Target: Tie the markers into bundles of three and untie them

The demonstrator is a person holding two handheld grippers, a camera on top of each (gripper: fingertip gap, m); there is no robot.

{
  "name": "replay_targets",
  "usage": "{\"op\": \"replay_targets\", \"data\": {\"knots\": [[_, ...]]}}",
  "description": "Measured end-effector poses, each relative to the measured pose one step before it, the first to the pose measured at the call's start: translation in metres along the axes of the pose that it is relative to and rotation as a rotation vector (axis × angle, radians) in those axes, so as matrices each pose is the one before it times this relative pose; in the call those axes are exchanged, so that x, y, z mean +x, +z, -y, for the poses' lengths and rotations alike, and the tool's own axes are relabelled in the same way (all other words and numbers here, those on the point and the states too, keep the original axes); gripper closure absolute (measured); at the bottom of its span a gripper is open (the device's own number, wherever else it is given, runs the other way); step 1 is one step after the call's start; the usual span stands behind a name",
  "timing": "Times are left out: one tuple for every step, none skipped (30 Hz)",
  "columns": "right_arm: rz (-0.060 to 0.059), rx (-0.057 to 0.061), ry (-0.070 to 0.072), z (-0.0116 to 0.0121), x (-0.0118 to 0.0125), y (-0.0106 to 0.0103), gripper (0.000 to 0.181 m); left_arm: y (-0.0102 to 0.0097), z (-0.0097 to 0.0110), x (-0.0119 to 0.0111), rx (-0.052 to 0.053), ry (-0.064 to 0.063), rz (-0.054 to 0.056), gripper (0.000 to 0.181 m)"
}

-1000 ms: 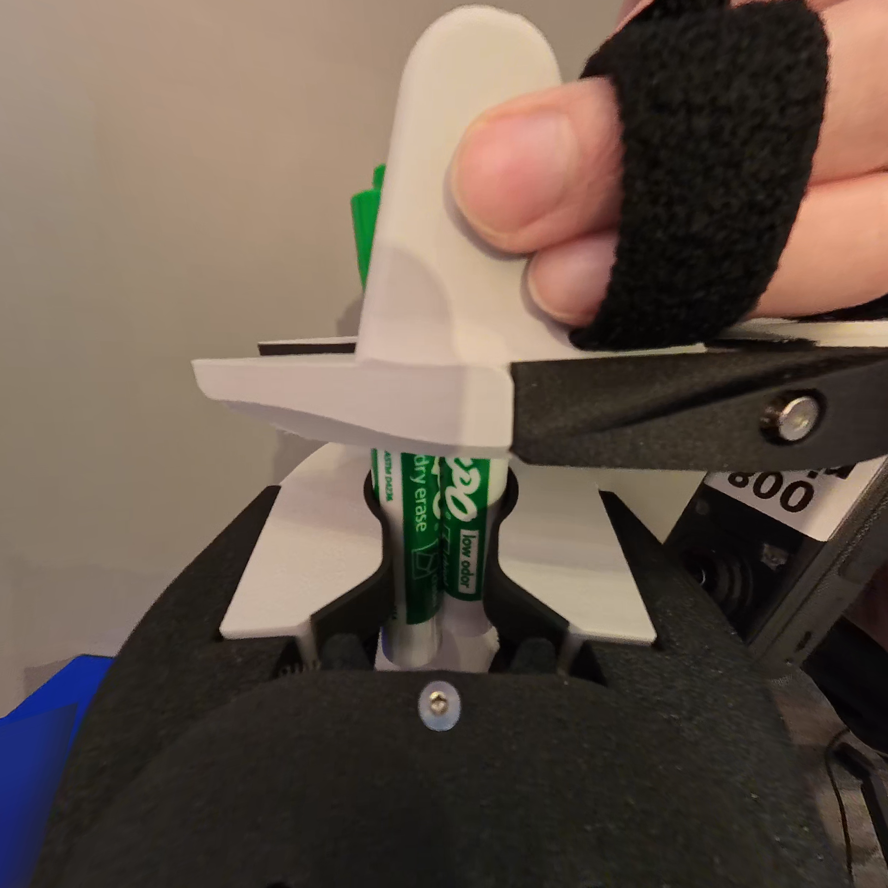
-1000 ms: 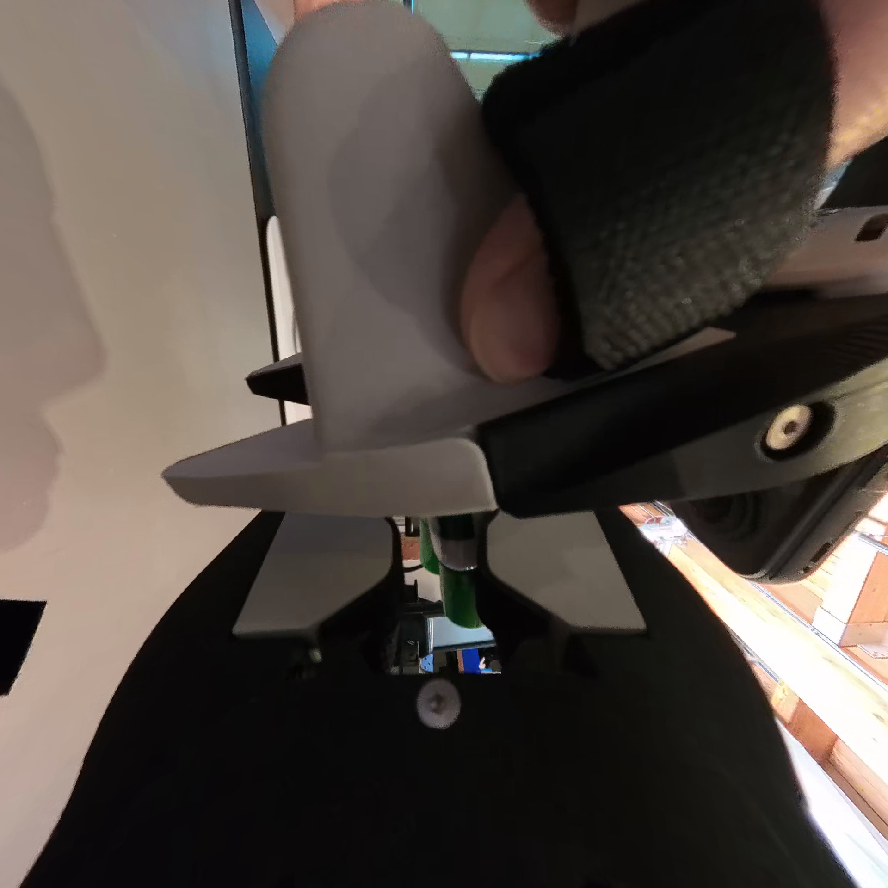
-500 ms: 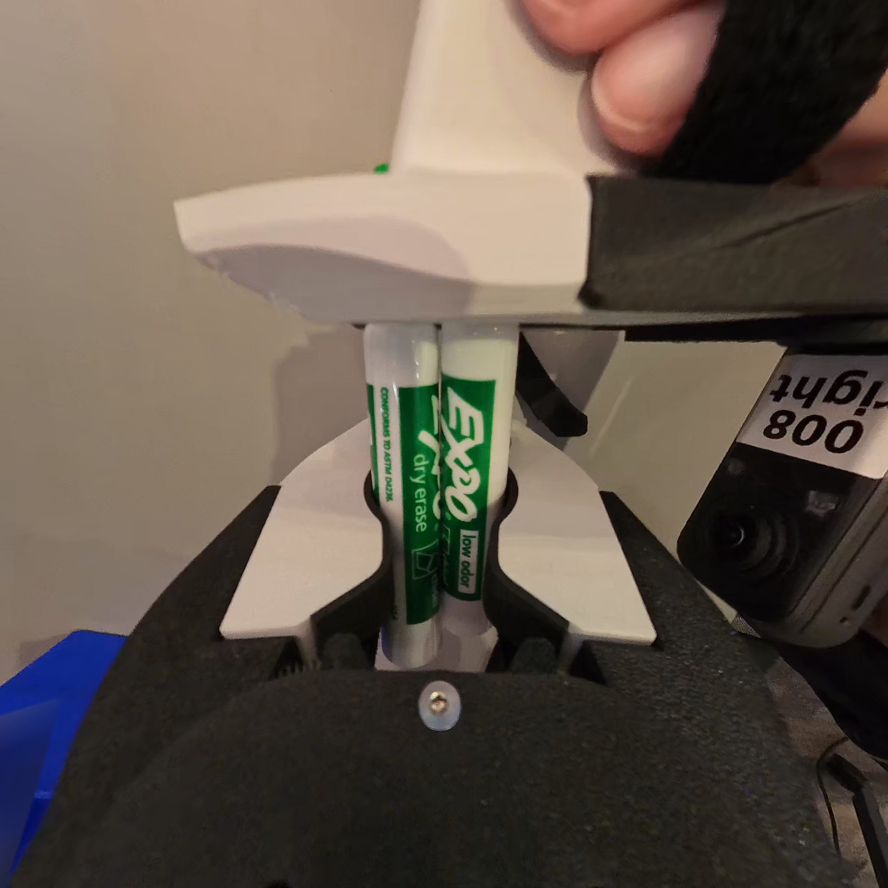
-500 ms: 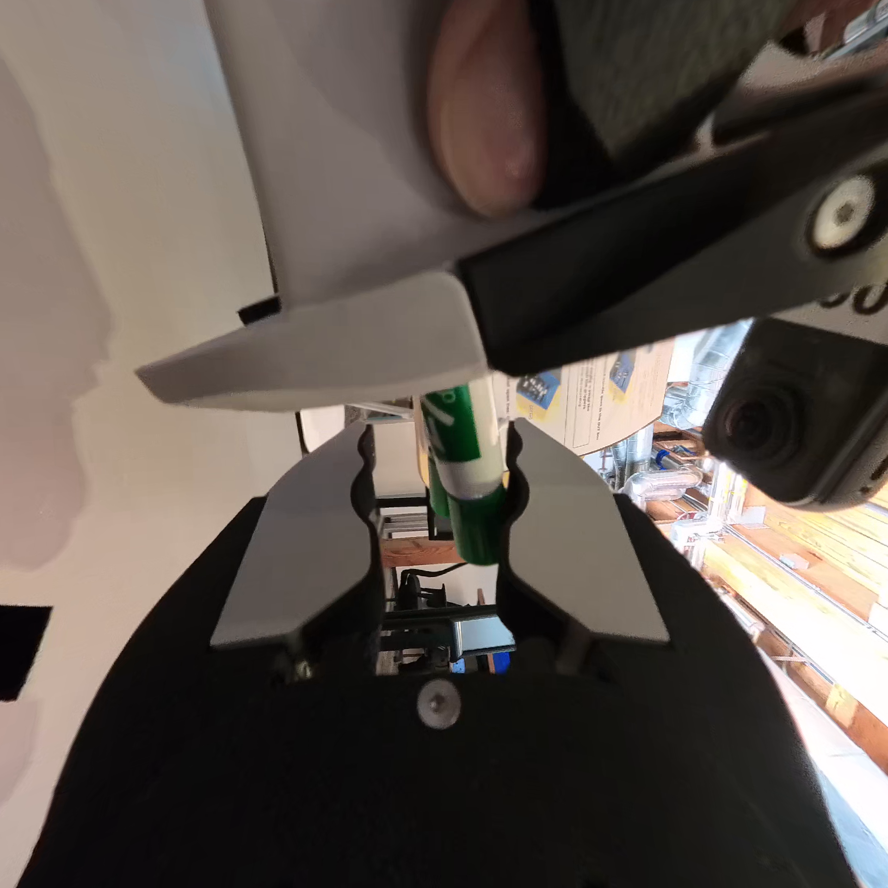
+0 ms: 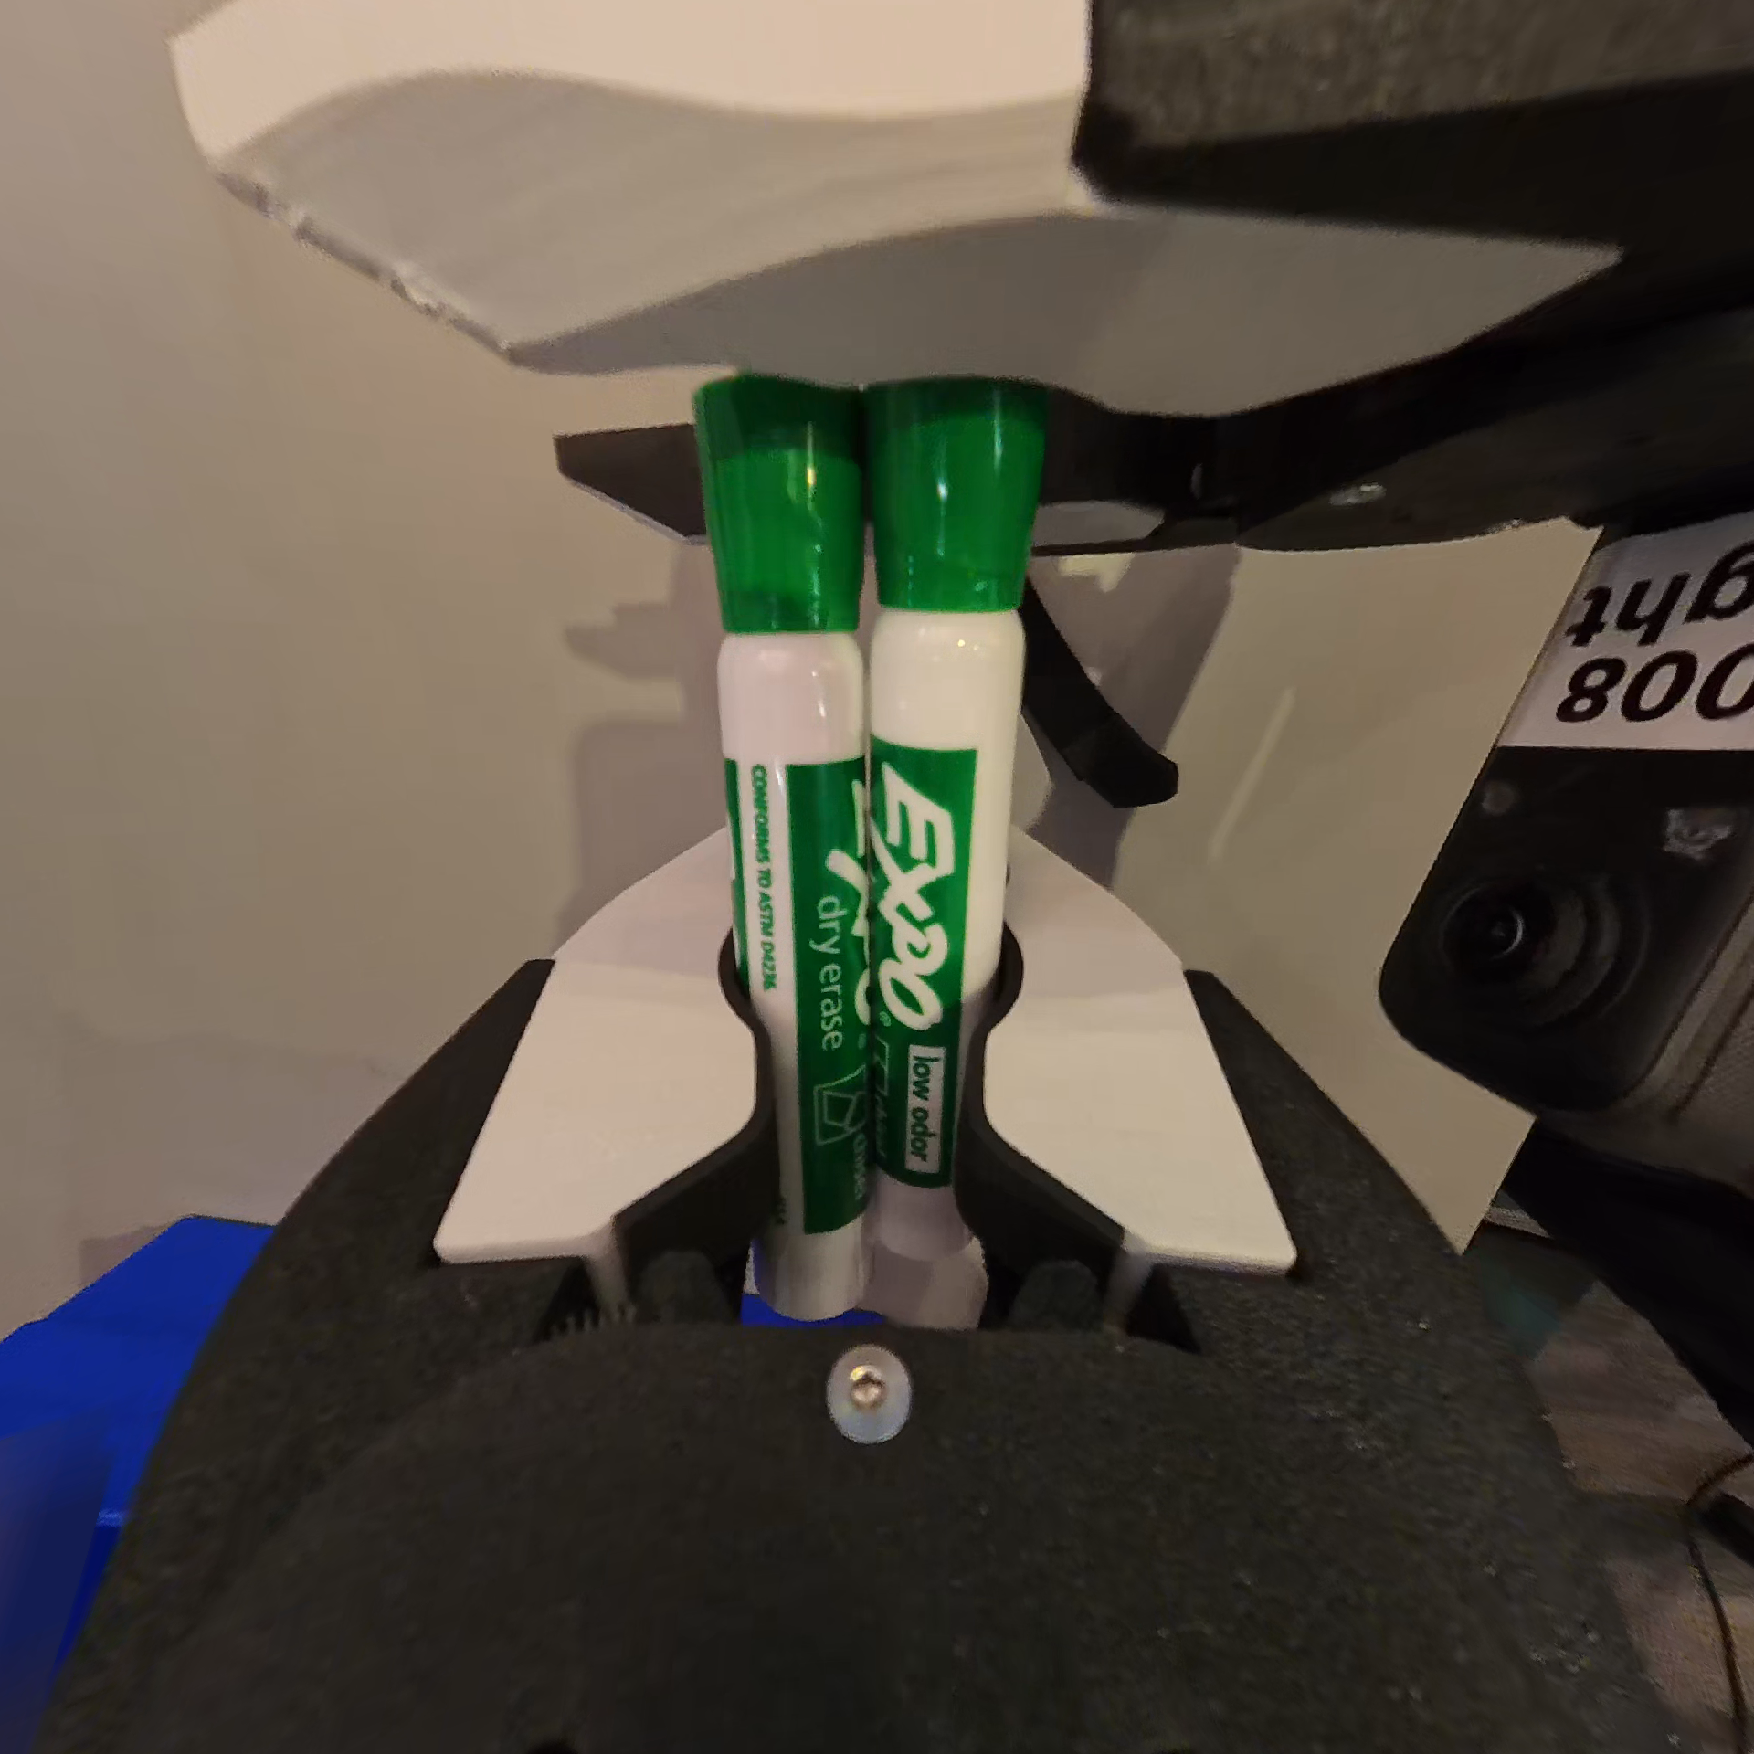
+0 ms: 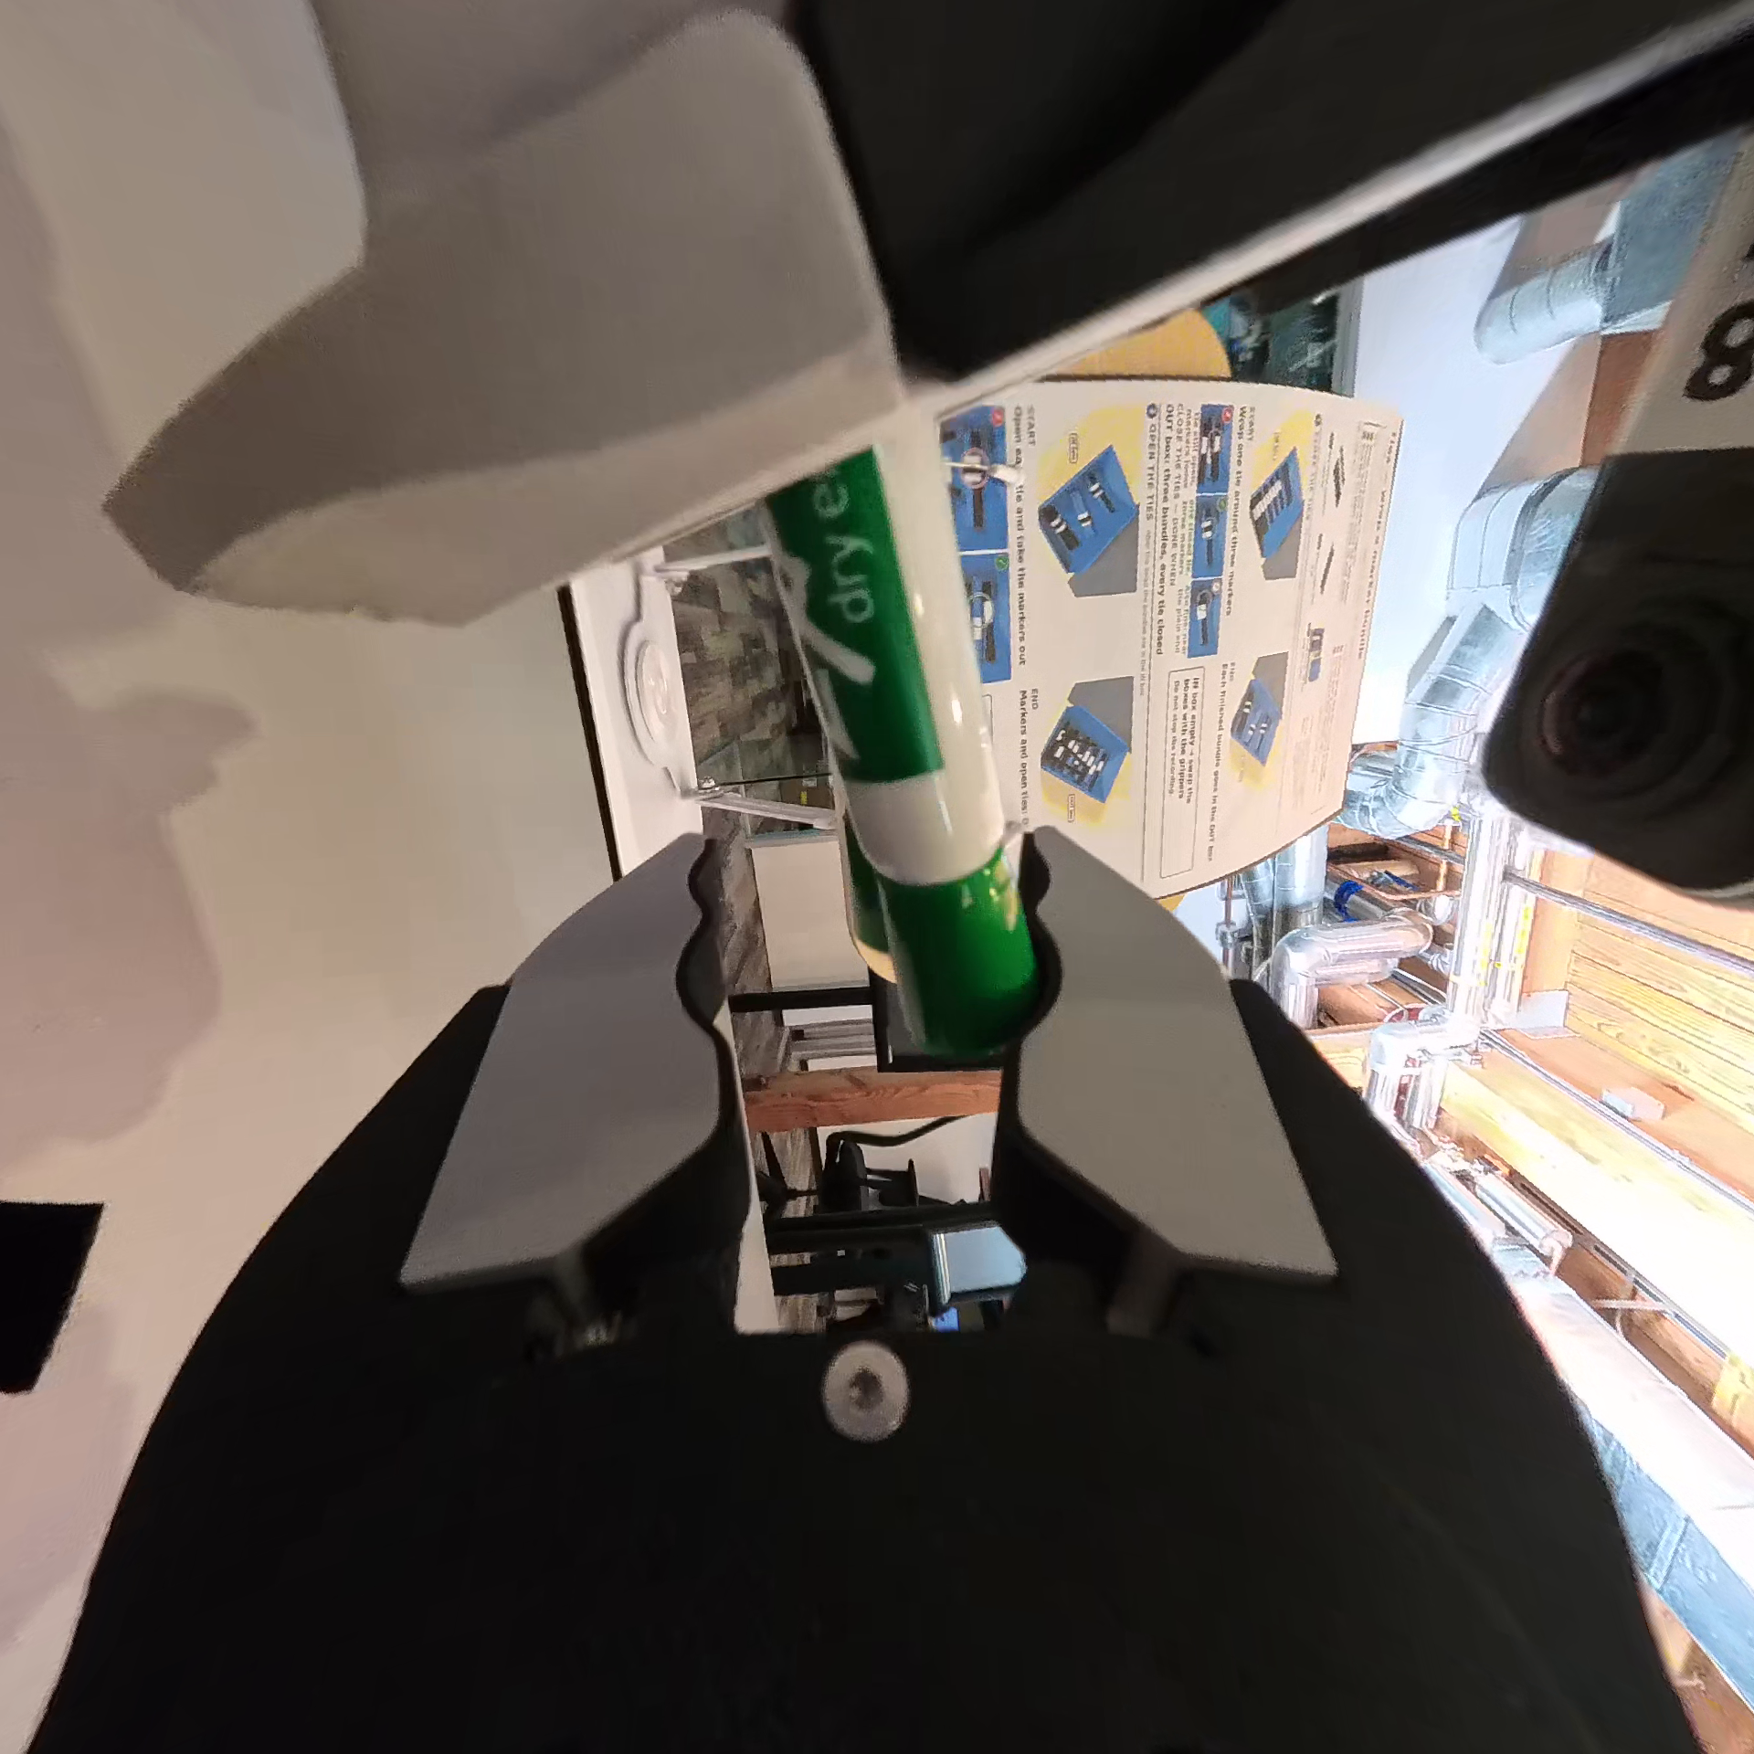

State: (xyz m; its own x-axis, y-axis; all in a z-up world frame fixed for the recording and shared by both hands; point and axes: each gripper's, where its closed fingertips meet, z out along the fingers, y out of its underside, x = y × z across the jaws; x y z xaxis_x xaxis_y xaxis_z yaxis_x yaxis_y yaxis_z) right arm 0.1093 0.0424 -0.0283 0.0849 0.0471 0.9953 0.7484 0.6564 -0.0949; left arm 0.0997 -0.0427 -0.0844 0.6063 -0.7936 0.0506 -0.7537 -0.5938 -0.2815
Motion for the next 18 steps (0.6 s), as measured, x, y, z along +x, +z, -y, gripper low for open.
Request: {"op": "replay_targets", "data": {"knots": [[-0.0062, 0.0068, 0.0003, 0.00084, 0.00112, -0.00064, 0.121, -0.00023, -0.00009, 0.00038, 0.0050, 0.0102, -0.0009, 0.140], [-0.0048, 0.0066, -0.0001, 0.00123, 0.00083, -0.00068, 0.122, -0.00005, -0.00061, 0.00060, 0.0006, 0.0034, -0.0046, 0.140], [-0.0032, 0.0024, 0.0012, 0.00081, 0.00060, -0.00034, 0.122, -0.00028, 0.00023, 0.00019, 0.0054, 0.0034, -0.0030, 0.140], [-0.0036, 0.0010, -0.0014, 0.00063, 0.00083, -0.00030, 0.122, -0.00048, 0.00038, 0.00088, 0.0072, 0.0059, -0.0076, 0.140], [-0.0049, 0.0020, -0.0020, 0.00085, 0.00136, -0.00057, 0.122, -0.00043, -0.00014, 0.00184, 0.0035, -0.0026, -0.0187, 0.140], [-0.0033, 0.0020, 0.0029, 0.00077, 0.00141, -0.00039, 0.122, -0.00086, 0.00097, 0.00021, 0.0122, -0.0005, -0.0057, 0.140], [-0.0025, 0.0020, 0.0037, 0.00055, 0.00126, -0.00045, 0.122, -0.00089, -0.00013, -0.00018, 0.0037, 0.0047, -0.0011, 0.140], [-0.0074, 0.0018, 0.0001, 0.00041, 0.00168, -0.00055, 0.121, -0.00105, -0.00017, 0.00173, 0.0026, 0.0030, -0.0143, 0.139], [-0.0088, 0.0011, -0.0013, 0.00019, 0.00197, -0.00045, 0.120, -0.00146, 0.00092, 0.00188, 0.0100, -0.0043, -0.0192, 0.140], [-0.0068, -0.0003, 0.0026, -0.00029, 0.00196, -0.00042, 0.120, -0.00125, 0.00099, -0.00039, 0.0107, -0.0060, -0.0035, 0.140], [-0.0008, 0.0002, 0.0071, -0.00051, 0.00137, -0.00010, 0.120, -0.00110, 0.00019, -0.00178, 0.0033, -0.0052, 0.0063, 0.140], [0.0026, -0.0008, 0.0058, -0.00082, 0.00052, 0.00007, 0.120, -0.00070, -0.00020, -0.00084, -0.0014, -0.0048, -0.0012, 0.140], [-0.0024, -0.0033, 0.0016, -0.00119, 0.00085, 0.00027, 0.120, -0.00106, 0.00151, 0.00031, 0.0094, -0.0045, -0.0068, 0.140], [-0.0041, -0.0028, -0.0005, -0.00131, 0.00084, 0.00028, 0.118, -0.00129, 0.00177, 0.00095, 0.0107, -0.0106, -0.0141, 0.139], [-0.0029, -0.0025, 0.0008, -0.00124, 0.00079, 0.00033, 0.118, -0.00117, 0.00023, -0.00045, -0.0021, -0.0079, -0.0039, 0.139], [-0.0012, -0.0007, 0.0042, -0.00113, 0.00067, 0.00021, 0.118, -0.00114, -0.00007, -0.00192, -0.0032, 0.0020, 0.0110, 0.139], [-0.0002, -0.0006, 0.0063, -0.00091, 0.00077, 0.00025, 0.118, -0.00098, 0.00029, -0.00072, 0.0002, 0.0020, 0.0040, 0.139], [-0.0007, -0.0029, 0.0045, -0.00113, 0.00104, 0.00016, 0.119, -0.00051, 0.00060, 0.00024, 0.0024, -0.0018, -0.0029, 0.139]]}}
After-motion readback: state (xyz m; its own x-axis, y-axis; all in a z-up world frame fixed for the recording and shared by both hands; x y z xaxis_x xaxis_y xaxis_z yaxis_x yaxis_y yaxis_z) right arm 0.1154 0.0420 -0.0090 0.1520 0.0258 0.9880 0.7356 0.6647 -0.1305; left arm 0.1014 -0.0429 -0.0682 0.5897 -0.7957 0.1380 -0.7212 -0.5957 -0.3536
